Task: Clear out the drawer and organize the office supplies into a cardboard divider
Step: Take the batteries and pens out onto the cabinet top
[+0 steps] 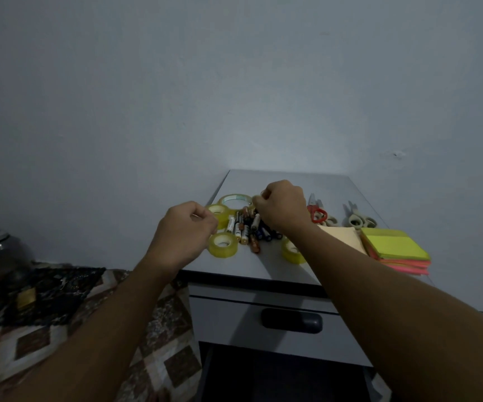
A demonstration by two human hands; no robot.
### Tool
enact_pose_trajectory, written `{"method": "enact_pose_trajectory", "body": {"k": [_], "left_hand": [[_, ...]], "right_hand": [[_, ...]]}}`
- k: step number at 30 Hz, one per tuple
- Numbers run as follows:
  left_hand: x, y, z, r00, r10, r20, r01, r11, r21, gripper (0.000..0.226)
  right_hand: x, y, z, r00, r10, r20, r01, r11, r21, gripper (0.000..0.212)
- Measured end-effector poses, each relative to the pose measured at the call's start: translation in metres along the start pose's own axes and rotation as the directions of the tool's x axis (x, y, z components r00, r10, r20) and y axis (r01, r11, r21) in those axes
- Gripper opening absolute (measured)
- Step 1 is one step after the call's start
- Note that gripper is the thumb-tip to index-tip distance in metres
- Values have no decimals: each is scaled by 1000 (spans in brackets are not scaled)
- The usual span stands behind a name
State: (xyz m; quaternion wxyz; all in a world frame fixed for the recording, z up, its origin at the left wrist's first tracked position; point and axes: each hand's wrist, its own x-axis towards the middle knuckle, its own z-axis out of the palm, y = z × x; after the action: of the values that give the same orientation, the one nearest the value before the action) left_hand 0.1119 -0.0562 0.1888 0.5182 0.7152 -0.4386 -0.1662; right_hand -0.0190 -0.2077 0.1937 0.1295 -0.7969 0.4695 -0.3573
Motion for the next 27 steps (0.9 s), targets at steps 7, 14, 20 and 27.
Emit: {"method": "enact_pose_trajectory", "body": {"k": [7,14,20,27], "left_hand": [[-26,10,-4,1000,-2,19,3,999,-36,11],[-87,6,8,997,-40,72,49,992,-120,12],[-161,-22,34,984,-136,114,145,987,-73,12],[-240,-76,58,878,-369,306,365,928,75,16]], "right_hand": [[-42,-5,-52,993,113,-27,-102,961,256,17],[-152,9,-85,953,301,40,-276,805,525,12],[-264,44,-78,856,478,199,-503,679,535,8],[-366,91,-41,629,705,328,-777,551,304,12]]}}
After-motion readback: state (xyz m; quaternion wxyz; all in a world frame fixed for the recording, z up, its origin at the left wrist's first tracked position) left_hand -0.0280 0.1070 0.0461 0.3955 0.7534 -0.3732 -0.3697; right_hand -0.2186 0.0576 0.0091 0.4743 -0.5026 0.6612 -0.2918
